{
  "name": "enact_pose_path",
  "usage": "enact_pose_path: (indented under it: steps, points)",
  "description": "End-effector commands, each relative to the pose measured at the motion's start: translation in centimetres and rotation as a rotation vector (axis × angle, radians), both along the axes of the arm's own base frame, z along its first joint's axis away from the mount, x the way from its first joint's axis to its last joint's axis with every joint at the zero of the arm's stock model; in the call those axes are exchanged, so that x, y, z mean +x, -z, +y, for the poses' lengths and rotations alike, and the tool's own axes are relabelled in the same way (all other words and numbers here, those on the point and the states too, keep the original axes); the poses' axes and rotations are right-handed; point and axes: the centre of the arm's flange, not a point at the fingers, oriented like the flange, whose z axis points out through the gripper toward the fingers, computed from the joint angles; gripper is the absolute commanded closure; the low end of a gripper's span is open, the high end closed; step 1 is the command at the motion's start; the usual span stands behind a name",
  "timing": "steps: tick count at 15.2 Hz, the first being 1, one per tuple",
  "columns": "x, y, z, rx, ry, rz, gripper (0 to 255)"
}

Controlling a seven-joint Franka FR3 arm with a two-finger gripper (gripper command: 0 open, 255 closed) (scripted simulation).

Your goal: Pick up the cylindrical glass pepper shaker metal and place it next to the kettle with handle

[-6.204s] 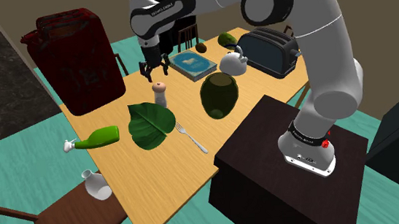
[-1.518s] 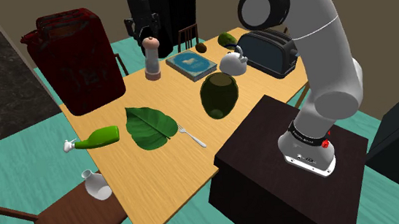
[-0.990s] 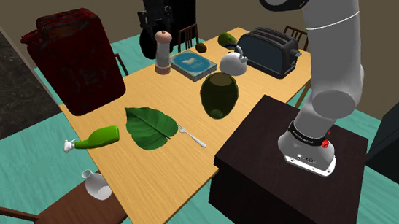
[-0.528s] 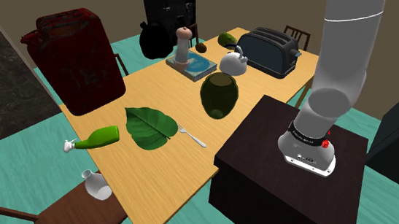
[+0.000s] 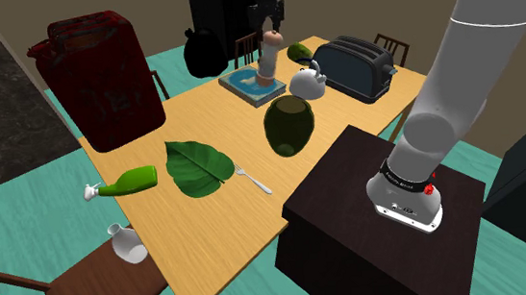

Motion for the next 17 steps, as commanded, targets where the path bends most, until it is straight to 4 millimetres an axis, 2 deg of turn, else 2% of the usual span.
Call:
enact_pose_path:
  steps: [1, 17]
  points:
    - [-1.3, 0.1, -2.3, 0.001, -0.001, 0.000, 255]
    - [-12.0, -0.3, -20.5, 0.001, -0.001, 0.000, 255]
